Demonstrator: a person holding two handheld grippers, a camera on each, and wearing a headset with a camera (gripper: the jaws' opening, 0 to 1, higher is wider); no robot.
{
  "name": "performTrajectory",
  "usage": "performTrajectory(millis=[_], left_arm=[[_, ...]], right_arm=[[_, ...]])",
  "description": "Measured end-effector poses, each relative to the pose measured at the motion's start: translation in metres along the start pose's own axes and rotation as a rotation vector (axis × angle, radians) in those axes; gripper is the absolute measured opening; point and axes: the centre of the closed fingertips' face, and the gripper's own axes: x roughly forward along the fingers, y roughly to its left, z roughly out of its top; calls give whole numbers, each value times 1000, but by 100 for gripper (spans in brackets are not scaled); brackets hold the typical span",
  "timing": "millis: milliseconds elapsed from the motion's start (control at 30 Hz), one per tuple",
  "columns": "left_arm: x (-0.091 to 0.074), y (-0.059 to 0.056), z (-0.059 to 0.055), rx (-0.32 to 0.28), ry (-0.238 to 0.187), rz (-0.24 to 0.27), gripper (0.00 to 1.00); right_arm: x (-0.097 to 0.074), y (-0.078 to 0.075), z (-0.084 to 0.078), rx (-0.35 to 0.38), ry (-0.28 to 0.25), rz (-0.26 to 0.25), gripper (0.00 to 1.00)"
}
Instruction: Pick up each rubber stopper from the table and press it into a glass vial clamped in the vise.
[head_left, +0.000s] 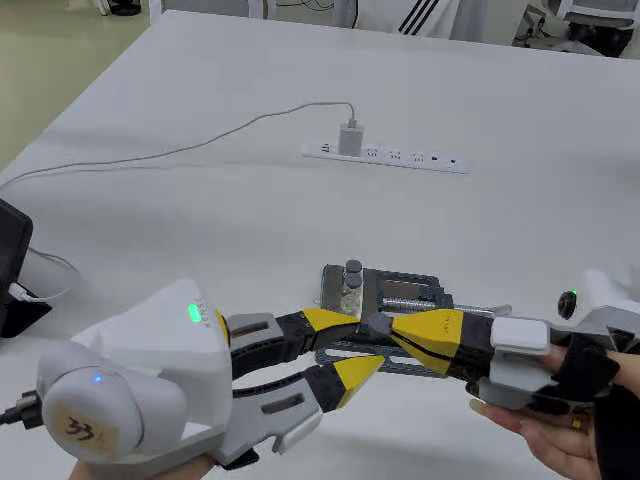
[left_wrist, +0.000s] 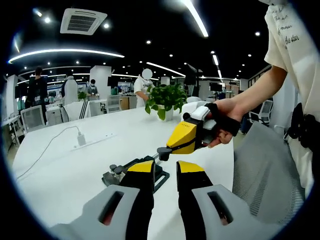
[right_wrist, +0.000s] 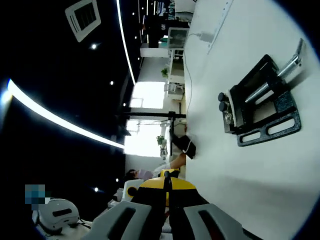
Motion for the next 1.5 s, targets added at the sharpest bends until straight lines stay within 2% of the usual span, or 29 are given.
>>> performTrajectory(millis=[100, 200, 300, 1100, 1300, 1500], left_arm=[[1, -1, 1, -1, -4, -3, 12], [1, -2, 2, -7, -11, -7, 10], [1, -2, 1, -8, -7, -10, 8], [-1, -5, -1, -30, -8, -21, 4], [-1, -6, -1, -31, -11, -25, 4], [-1, -5, -1, -40, -7, -22, 4]], right_arm=[[-2, -3, 0, 50, 0, 3, 0], [-2, -7, -2, 56, 1, -12, 0], [-3, -6, 0, 81, -21, 3, 0], [0, -5, -8, 83, -13, 14, 0], [-1, -3, -9, 37, -11, 13, 0], [-2, -2, -7, -99, -19, 3, 0]])
